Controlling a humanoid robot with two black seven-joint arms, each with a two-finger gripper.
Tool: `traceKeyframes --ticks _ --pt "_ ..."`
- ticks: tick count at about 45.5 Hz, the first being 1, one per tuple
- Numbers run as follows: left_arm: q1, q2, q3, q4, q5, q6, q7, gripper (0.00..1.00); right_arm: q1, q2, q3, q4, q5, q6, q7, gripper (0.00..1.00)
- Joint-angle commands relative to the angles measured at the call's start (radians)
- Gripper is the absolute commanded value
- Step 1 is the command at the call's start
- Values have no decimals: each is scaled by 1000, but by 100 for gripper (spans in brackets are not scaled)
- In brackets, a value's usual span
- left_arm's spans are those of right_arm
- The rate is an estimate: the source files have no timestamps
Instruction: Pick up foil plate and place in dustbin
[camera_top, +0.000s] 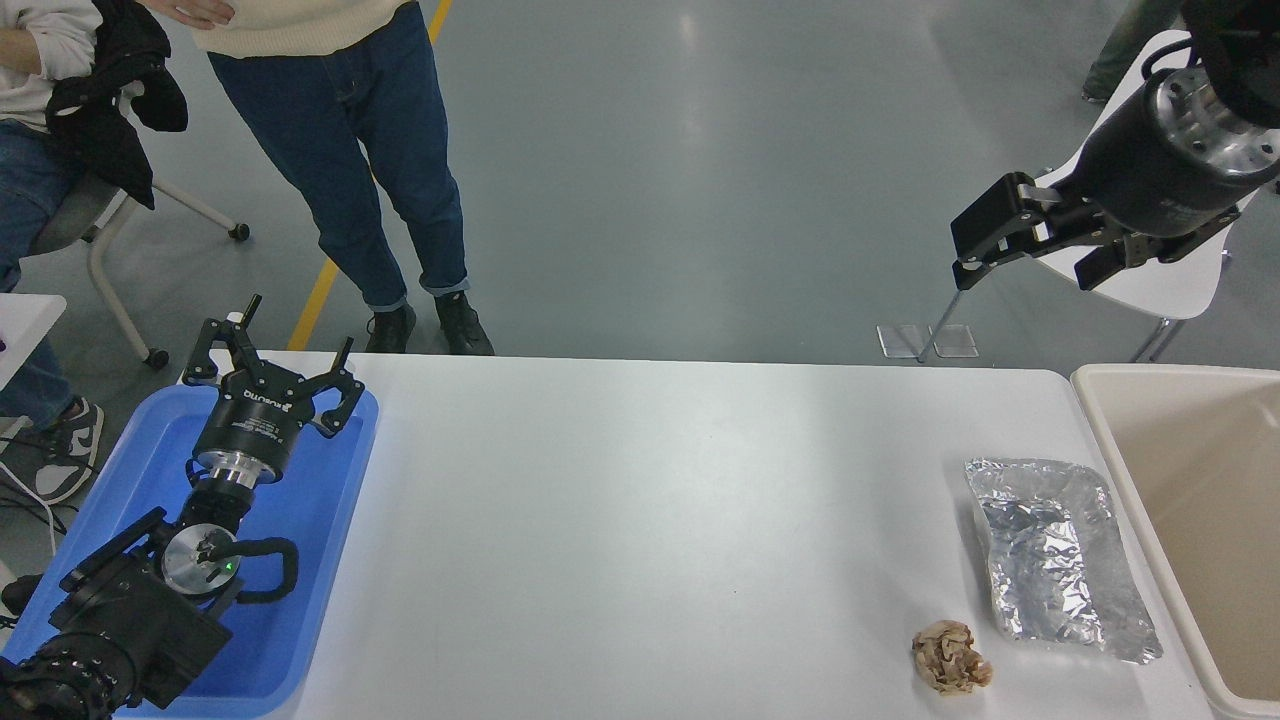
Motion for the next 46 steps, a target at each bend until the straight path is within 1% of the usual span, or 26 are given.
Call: traceKeyframes --ticks 1,46 --pt "-1 -1 1 -1 2 -1 1 100 -5 2 -1 0 0 0 0 100" --pt "-1 2 0 0 0 -1 1 100 2 7 1 0 0 0 0 100"
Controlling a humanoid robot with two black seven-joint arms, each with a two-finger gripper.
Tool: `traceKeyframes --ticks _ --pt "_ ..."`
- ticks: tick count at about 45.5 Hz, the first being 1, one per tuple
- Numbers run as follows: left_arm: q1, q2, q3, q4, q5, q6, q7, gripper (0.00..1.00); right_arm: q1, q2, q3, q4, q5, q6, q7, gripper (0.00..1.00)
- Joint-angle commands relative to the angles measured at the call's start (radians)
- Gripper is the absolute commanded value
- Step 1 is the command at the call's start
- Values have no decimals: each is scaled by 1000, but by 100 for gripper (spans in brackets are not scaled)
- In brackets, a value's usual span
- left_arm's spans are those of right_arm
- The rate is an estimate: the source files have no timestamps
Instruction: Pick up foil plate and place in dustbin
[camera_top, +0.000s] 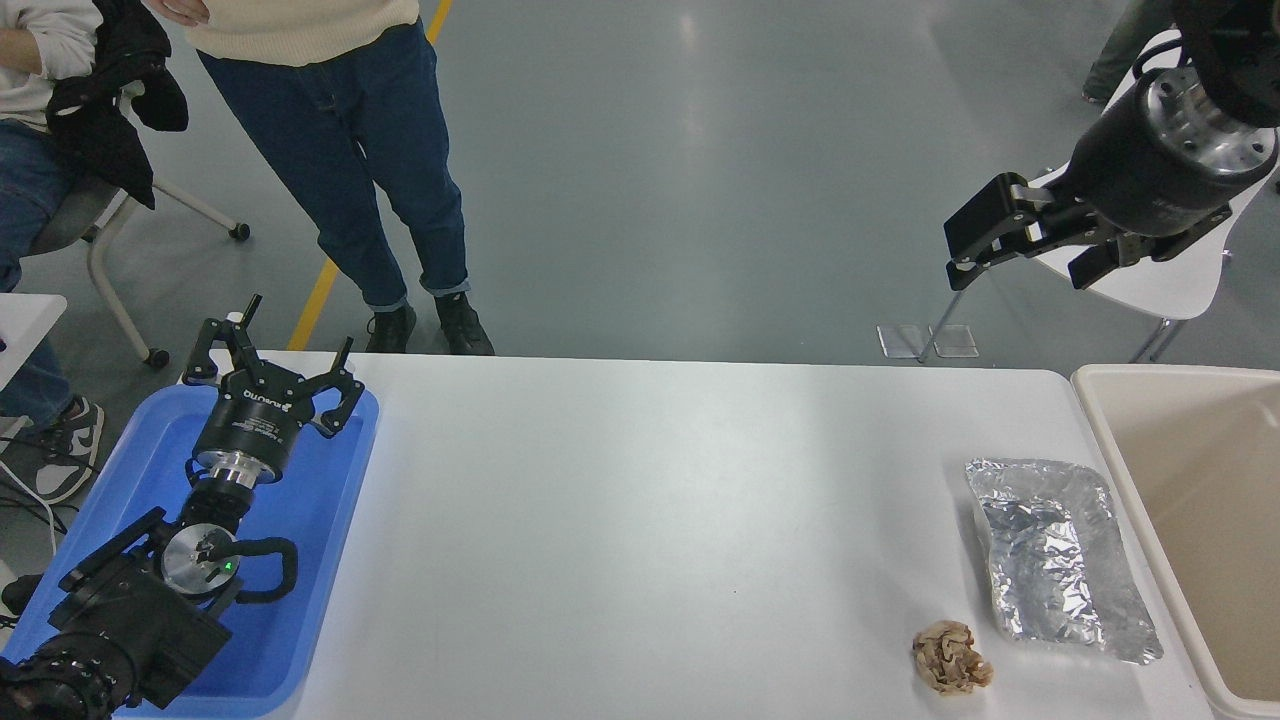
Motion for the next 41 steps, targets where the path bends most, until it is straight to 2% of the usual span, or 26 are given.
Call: traceKeyframes --ticks 1,32,41 --pt "0 0 0 0 0 0 0 100 -8 -2 -4 0 0 0 0 100" --pt "0 0 0 -1 0 0 -1 100 -42 -8 -56 2 44 0 0 100" --pt "0 0 0 0 0 0 -1 100 -73 -54 -59 0 40 0 0 100"
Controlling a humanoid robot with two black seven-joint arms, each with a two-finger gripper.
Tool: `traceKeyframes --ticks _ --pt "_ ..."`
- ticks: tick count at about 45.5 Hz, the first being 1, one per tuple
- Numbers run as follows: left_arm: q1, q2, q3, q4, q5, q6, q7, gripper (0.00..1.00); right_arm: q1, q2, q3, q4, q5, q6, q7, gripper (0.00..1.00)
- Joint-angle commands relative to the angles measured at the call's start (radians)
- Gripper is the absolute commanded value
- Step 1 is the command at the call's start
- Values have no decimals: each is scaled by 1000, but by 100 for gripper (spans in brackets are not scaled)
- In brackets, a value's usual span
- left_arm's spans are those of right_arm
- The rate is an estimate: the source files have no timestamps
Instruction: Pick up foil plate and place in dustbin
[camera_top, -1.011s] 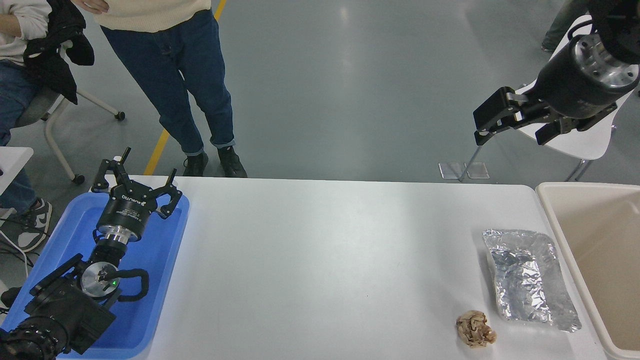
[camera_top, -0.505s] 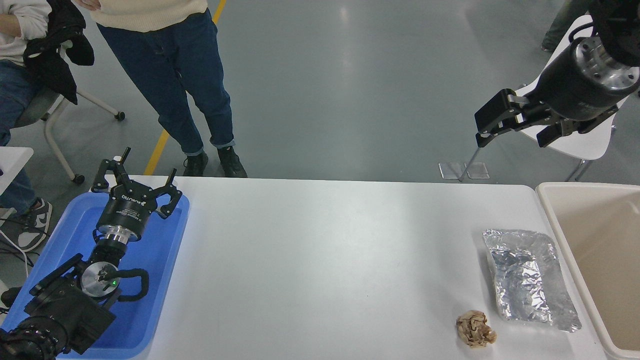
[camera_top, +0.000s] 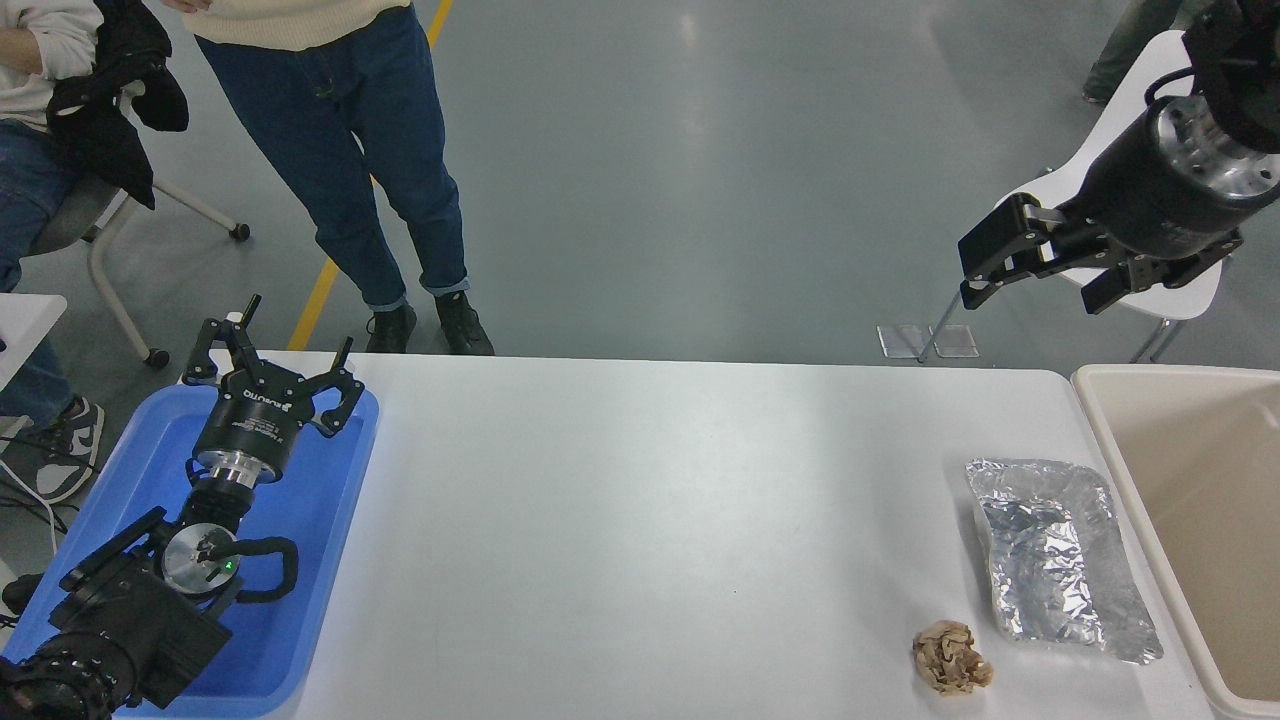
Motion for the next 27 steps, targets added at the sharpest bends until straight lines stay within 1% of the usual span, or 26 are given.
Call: traceKeyframes --ticks 1,8,17,22,27 --pt "0 0 0 0 0 0 0 100 -41 -43 -8 -3 1 0 0 100" --pt "0 0 0 0 0 0 0 100 -87 -57 -30 -21 -22 0 -5 100" --pt "0 0 0 0 0 0 0 100 -159 -57 -70 -21 -85 -5 -5 100" --pt "0 0 0 0 0 0 0 100 -228 -55 -96 -21 -134 -73 -5 100" --pt "0 0 0 0 0 0 0 100 -309 -66 -99 -21 -145 -167 -5 100"
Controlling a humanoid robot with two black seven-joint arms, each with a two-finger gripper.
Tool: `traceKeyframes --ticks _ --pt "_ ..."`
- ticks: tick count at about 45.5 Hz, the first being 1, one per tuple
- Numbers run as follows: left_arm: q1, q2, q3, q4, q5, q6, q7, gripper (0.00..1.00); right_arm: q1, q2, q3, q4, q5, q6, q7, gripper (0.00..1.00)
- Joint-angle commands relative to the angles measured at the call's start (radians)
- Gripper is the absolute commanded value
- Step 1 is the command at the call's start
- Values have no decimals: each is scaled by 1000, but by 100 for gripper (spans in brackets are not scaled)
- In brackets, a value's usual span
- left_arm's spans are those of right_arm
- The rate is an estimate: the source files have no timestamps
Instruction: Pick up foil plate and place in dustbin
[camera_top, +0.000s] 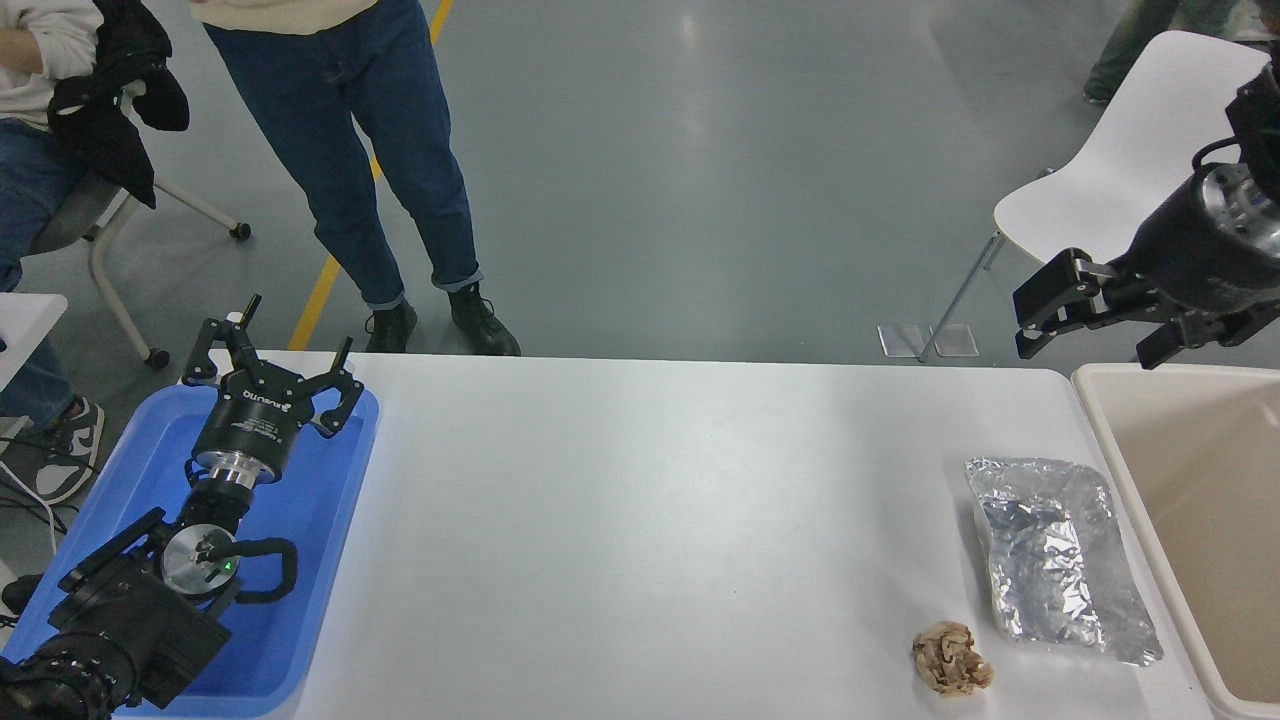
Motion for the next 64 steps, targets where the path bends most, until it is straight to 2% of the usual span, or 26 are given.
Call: traceKeyframes --ticks 1,12,24,40,64 --pt "0 0 0 0 0 0 -2 100 -158 -21 -29 -2 -54 -145 0 100" --pt "1 0 0 0 -2 0 -2 100 -396 -137 -5 -32 -60 -436 1 100" --pt "1 0 0 0 -2 0 -3 100 -568 -165 95 -97 -213 -552 1 99" --pt "1 0 0 0 -2 0 -3 100 -845 -168 291 -287 -361 -566 1 98" --pt "1 0 0 0 -2 0 -3 100 -1048 -137 439 -497 -370 -570 3 97"
